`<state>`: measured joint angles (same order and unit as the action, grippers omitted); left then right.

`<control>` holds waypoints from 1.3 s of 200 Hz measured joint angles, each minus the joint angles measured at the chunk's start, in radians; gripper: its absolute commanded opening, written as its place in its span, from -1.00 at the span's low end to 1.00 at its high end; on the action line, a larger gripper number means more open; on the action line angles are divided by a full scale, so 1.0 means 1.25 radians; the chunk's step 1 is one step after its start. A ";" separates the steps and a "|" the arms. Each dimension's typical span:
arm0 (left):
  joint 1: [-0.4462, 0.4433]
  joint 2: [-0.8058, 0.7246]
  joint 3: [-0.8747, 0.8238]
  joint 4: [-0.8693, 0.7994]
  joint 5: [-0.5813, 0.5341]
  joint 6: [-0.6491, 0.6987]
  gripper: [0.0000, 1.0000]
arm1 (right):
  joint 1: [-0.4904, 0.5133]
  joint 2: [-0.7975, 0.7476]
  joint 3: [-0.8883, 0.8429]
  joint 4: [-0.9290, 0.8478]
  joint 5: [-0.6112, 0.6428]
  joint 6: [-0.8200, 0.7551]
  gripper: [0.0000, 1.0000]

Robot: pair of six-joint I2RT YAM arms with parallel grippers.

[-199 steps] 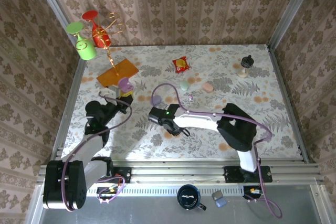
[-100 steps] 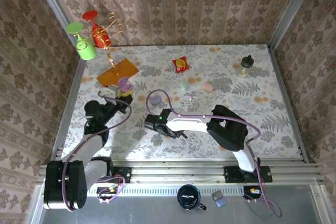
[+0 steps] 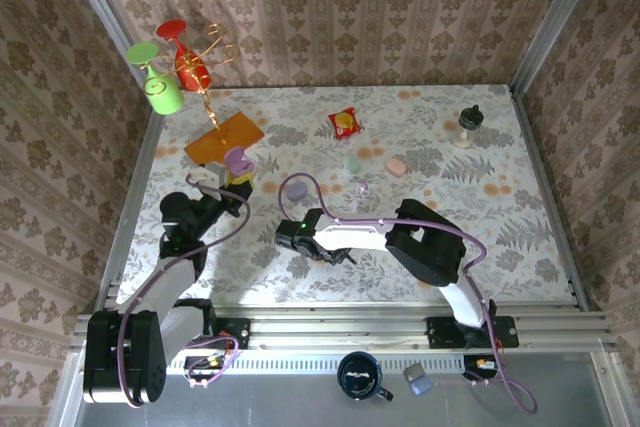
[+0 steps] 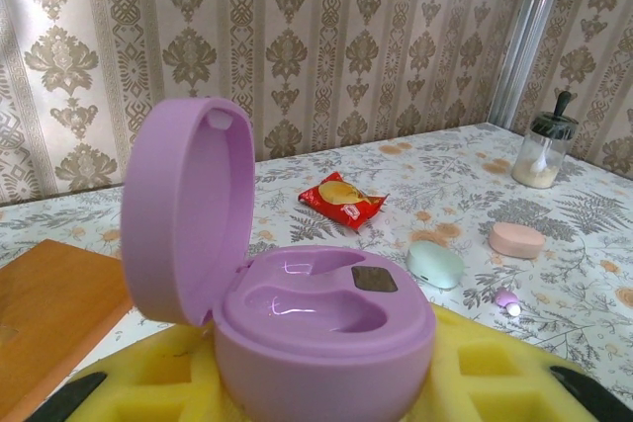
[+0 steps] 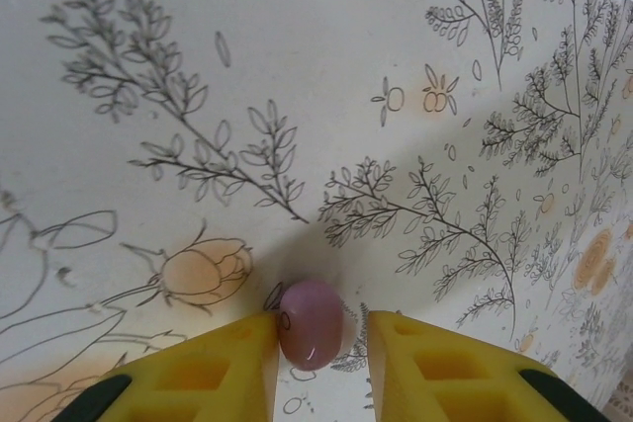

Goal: Insert the wireless bluetooth earbuds into the charging case

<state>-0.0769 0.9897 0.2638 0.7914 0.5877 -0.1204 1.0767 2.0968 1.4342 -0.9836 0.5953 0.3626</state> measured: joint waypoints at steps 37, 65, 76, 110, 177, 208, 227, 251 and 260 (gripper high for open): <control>0.000 0.000 0.000 0.000 0.003 0.000 -0.49 | -0.005 0.000 0.000 0.002 0.001 0.000 -0.40; 0.000 0.000 0.000 0.000 0.009 0.000 -0.49 | -0.005 0.000 0.000 0.009 0.001 -0.004 -0.45; 0.000 0.000 0.000 0.000 0.009 -0.001 -0.49 | -0.005 0.001 0.000 0.010 0.001 -0.007 -0.49; 0.000 0.000 0.000 0.000 0.014 -0.005 -0.48 | -0.009 0.006 0.000 0.012 0.006 -0.012 -0.55; 0.000 0.001 0.000 0.002 0.021 -0.006 -0.49 | -0.025 0.003 -0.002 0.015 0.005 -0.015 -0.59; -0.004 0.018 0.000 0.023 0.046 -0.006 -0.48 | -0.061 -0.052 -0.055 0.067 -0.049 -0.012 -0.60; -0.019 0.038 0.000 0.032 0.057 -0.005 -0.49 | -0.109 -0.108 -0.097 0.098 -0.096 -0.005 -0.60; -0.055 0.062 0.000 0.044 0.066 0.001 -0.49 | -0.180 -0.185 -0.155 0.144 -0.171 0.009 -0.60; -0.071 0.071 0.000 0.051 0.070 0.008 -0.48 | -0.204 -0.211 -0.176 0.162 -0.200 0.013 -0.60</control>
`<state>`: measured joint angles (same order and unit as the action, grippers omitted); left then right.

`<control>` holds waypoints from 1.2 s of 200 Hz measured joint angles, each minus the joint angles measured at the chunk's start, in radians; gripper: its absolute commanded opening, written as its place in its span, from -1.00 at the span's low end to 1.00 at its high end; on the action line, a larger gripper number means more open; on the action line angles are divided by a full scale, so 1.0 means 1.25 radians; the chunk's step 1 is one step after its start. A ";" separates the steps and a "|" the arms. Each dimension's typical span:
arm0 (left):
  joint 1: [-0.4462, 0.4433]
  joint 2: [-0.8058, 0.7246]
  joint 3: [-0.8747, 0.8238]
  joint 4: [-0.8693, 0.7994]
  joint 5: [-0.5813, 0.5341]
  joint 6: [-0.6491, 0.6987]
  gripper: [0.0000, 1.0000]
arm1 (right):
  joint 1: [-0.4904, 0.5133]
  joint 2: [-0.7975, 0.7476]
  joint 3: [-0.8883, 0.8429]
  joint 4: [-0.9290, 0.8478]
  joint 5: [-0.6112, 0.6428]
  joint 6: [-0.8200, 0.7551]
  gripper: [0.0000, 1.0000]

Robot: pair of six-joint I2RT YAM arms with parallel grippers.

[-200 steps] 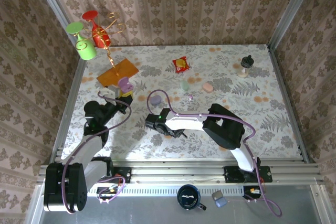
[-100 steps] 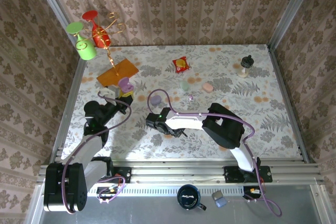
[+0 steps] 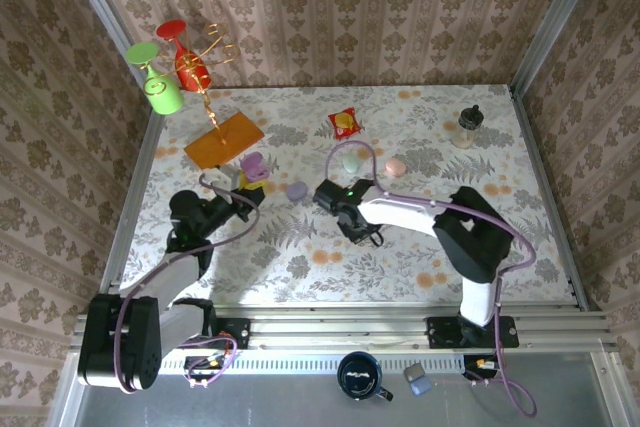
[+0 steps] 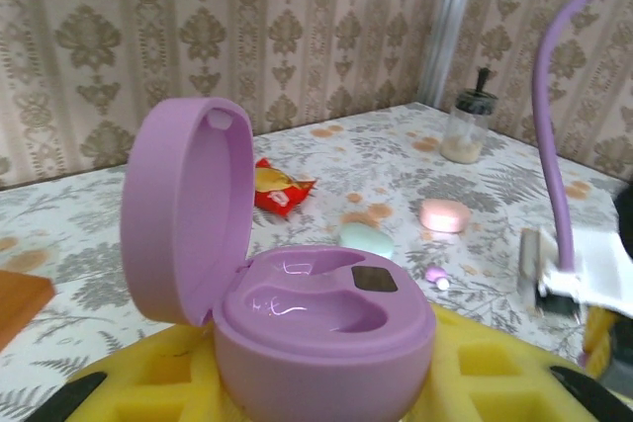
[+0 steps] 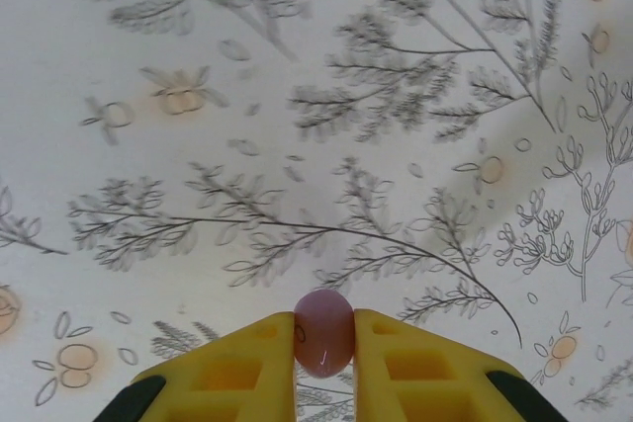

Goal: Insert the wireless bluetooth earbuds into the charging case

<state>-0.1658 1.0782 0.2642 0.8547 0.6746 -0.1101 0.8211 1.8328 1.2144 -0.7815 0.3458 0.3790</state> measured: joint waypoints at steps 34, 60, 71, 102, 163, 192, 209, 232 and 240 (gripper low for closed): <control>-0.071 0.042 0.012 0.013 0.022 0.037 -0.49 | -0.109 -0.099 -0.076 0.065 -0.140 0.022 -0.58; -0.123 0.082 0.027 0.032 0.038 0.057 -0.49 | -0.188 -0.157 -0.124 0.114 -0.258 0.044 -0.57; -0.139 0.101 0.034 0.044 0.045 0.062 -0.49 | -0.218 -0.174 -0.142 0.132 -0.303 0.055 -0.57; -0.171 0.139 0.061 0.060 0.067 0.066 -0.50 | -0.276 -0.204 -0.177 0.171 -0.396 0.077 -0.58; -0.227 0.193 0.088 0.060 0.094 0.087 -0.50 | -0.344 -0.243 -0.224 0.224 -0.502 0.125 -0.60; -0.257 0.224 0.098 0.071 0.092 0.089 -0.50 | -0.364 -0.255 -0.245 0.249 -0.542 0.143 -0.59; -0.270 0.244 0.104 0.087 0.093 0.089 -0.51 | -0.369 -0.261 -0.247 0.252 -0.558 0.146 -0.59; -0.281 0.275 0.117 0.111 0.098 0.089 -0.51 | -0.371 -0.280 -0.249 0.268 -0.581 0.155 -0.58; -0.285 0.284 0.120 0.118 0.100 0.089 -0.51 | -0.371 -0.291 -0.251 0.274 -0.592 0.159 -0.58</control>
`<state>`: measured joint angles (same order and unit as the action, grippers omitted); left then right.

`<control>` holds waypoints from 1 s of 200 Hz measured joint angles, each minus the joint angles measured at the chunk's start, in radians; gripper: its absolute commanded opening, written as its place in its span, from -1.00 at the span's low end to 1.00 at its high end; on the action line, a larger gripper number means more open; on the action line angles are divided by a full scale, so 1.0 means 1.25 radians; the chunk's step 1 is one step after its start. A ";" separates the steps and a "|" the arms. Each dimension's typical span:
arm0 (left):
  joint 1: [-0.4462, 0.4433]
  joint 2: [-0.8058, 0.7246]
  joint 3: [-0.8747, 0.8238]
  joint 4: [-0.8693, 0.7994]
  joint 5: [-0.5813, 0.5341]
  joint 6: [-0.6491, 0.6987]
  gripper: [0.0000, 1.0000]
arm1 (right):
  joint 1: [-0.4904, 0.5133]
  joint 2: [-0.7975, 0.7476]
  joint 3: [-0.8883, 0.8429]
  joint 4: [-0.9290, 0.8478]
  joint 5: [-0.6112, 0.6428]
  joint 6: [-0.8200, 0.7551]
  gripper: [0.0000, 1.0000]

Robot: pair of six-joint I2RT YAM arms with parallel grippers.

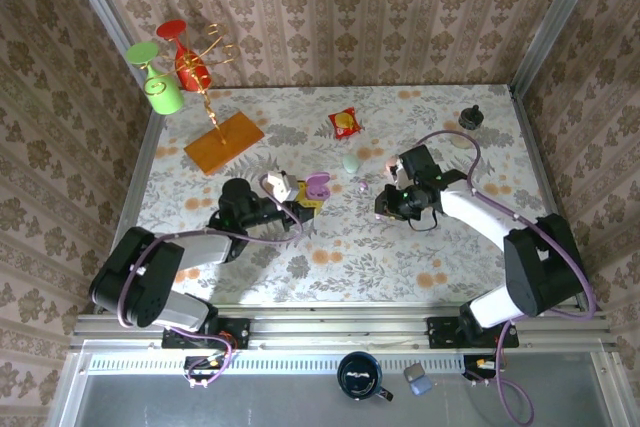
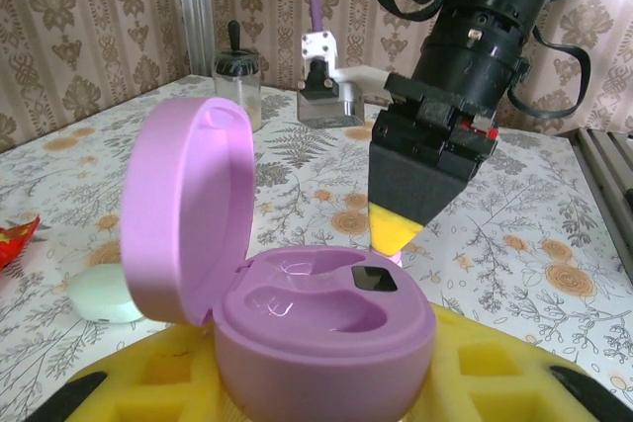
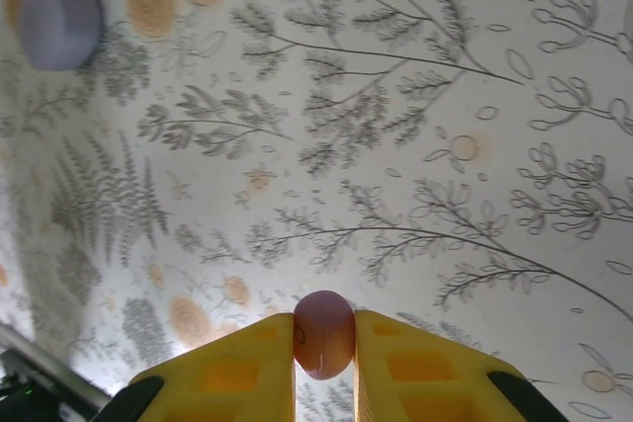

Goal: Insert the wireless bluetooth earbuds into the charging case

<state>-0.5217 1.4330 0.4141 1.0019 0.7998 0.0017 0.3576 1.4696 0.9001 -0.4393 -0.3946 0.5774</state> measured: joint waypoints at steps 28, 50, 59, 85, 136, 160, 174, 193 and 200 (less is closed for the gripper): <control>-0.010 0.028 0.002 0.032 0.004 0.000 -0.51 | 0.000 -0.045 -0.005 0.021 -0.040 0.009 -0.58; -0.019 0.053 0.003 0.061 0.001 0.007 -0.52 | 0.000 -0.092 -0.006 0.047 -0.081 0.035 -0.58; -0.023 0.063 0.003 0.076 -0.003 0.012 -0.53 | 0.000 -0.114 -0.008 0.067 -0.104 0.051 -0.58; -0.036 0.100 0.010 0.121 -0.015 0.018 -0.54 | 0.004 -0.159 -0.009 0.124 -0.156 0.101 -0.59; -0.056 0.146 0.059 0.159 -0.031 0.042 -0.53 | 0.051 -0.182 -0.009 0.202 -0.194 0.168 -0.59; -0.067 0.158 0.073 0.169 -0.036 0.053 -0.54 | 0.077 -0.178 -0.002 0.214 -0.194 0.174 -0.59; -0.075 0.164 0.076 0.172 -0.039 0.060 -0.55 | 0.089 -0.171 0.007 0.223 -0.195 0.176 -0.59; -0.085 0.170 0.079 0.175 -0.039 0.067 -0.55 | 0.102 -0.159 0.018 0.236 -0.197 0.185 -0.60; -0.087 0.172 0.079 0.175 -0.040 0.070 -0.56 | 0.106 -0.155 0.021 0.242 -0.197 0.188 -0.60</control>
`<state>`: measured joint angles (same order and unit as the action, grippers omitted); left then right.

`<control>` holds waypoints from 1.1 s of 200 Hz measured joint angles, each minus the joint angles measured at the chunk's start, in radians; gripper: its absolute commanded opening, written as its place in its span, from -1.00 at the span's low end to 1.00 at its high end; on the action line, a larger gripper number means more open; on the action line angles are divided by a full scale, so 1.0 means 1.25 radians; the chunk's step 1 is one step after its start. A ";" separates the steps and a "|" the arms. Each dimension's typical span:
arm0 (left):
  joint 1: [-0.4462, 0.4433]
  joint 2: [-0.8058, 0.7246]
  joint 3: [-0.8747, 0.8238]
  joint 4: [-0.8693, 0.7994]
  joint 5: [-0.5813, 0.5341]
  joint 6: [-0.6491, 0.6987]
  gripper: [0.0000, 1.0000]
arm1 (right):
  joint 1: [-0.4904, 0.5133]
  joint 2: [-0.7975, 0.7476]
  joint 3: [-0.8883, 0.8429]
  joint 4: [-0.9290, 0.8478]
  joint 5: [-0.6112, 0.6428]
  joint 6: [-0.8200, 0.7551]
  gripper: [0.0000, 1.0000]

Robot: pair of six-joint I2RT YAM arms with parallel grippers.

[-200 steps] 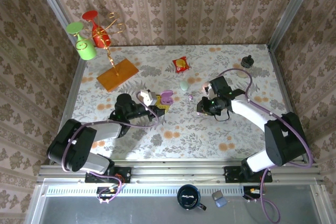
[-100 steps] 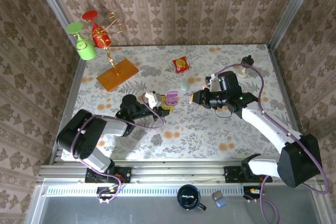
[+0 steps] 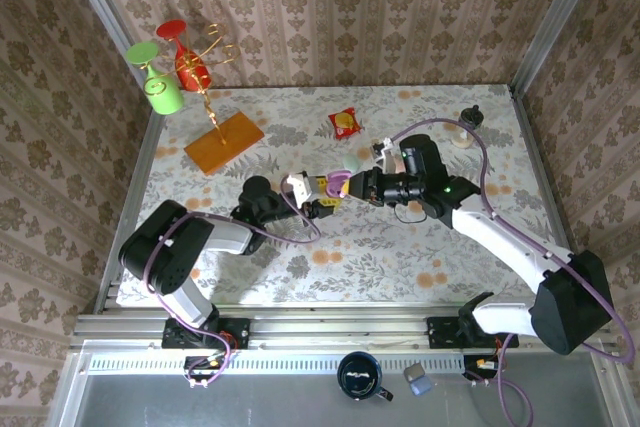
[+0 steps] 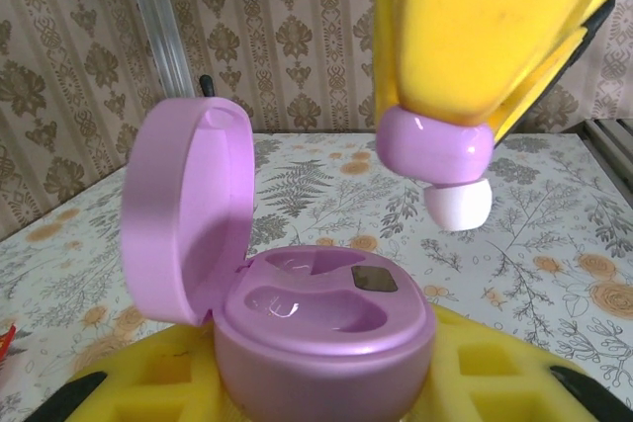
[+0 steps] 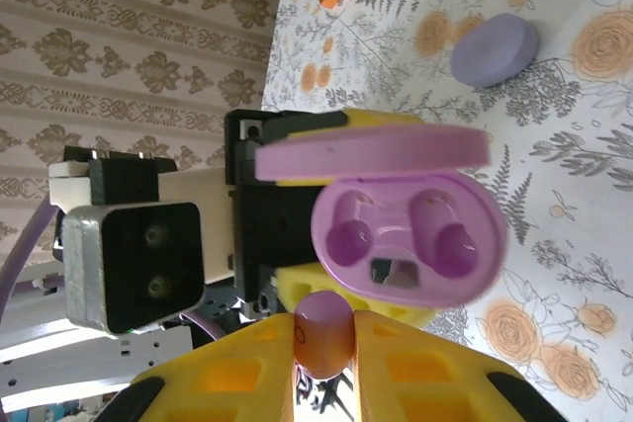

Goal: Insert the wireless bluetooth earbuds into the charging case

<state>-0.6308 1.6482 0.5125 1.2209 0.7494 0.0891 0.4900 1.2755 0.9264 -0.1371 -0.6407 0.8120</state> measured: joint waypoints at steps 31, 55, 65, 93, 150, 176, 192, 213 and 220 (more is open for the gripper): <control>-0.014 0.000 0.000 0.000 -0.011 0.018 -0.56 | 0.014 0.011 0.011 0.013 0.000 0.003 -0.60; -0.020 0.000 0.000 0.000 -0.019 0.033 -0.56 | 0.022 0.021 0.021 0.021 0.000 0.003 -0.61; -0.023 0.000 0.000 0.000 -0.022 0.038 -0.57 | 0.024 0.023 0.022 0.022 0.001 0.003 -0.60; -0.024 0.000 0.000 0.000 -0.029 0.047 -0.58 | 0.028 0.027 0.022 0.022 0.006 0.002 -0.61; -0.024 0.000 0.000 0.000 -0.032 0.050 -0.61 | 0.029 0.027 0.022 0.012 0.050 -0.007 -0.62; -0.024 0.000 0.000 0.000 -0.031 0.050 -0.61 | 0.029 0.028 0.022 0.011 0.066 -0.014 -0.62; -0.024 0.000 0.000 0.000 -0.031 0.050 -0.61 | 0.029 0.032 0.022 0.011 0.067 -0.016 -0.61; -0.024 -0.001 0.000 0.000 -0.031 0.050 -0.61 | 0.030 0.046 0.022 0.012 0.067 -0.016 -0.60; -0.024 -0.001 0.000 0.000 -0.031 0.050 -0.61 | 0.030 0.051 0.022 0.012 0.067 -0.016 -0.60</control>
<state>-0.6605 1.6474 0.5125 1.2209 0.7101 0.1513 0.5270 1.3388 0.9535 -0.1223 -0.5571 0.7921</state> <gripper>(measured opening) 0.357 0.199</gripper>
